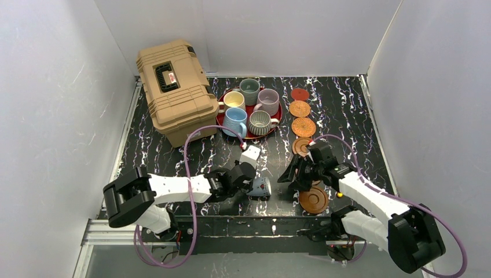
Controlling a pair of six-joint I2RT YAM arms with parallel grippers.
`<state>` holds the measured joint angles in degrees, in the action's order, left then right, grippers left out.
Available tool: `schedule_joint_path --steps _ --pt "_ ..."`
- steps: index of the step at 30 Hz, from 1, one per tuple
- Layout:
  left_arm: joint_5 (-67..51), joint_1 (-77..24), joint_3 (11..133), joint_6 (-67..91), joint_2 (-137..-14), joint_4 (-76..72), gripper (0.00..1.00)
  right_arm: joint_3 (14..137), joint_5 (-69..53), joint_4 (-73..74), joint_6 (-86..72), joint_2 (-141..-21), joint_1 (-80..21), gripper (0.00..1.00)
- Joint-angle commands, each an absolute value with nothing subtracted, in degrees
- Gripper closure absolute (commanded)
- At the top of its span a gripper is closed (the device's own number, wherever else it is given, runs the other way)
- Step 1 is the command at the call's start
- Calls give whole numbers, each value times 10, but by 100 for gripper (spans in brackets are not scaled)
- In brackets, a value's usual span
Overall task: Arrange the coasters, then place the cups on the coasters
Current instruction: Place the cup at the center of the board.
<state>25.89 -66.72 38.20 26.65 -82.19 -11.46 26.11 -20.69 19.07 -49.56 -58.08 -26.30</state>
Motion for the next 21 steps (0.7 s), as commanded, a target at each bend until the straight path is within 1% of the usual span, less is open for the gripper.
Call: schedule_joint_path --steps 1,7,12,17,21 --pt "295 -664 364 300 -791 -125 100 239 -201 107 -557 -591 -302 34" --pt "307 -663 349 316 -774 -130 100 224 -167 33 -636 -621 -358 34" --pt "317 -663 342 326 -767 -129 100 205 -167 -48 -695 -655 -390 34" --pt "329 -663 336 342 -760 -129 100 212 -142 -69 -725 -697 -436 35" --pt "336 -663 333 346 -753 -129 100 201 -131 -103 -760 -713 -452 38"
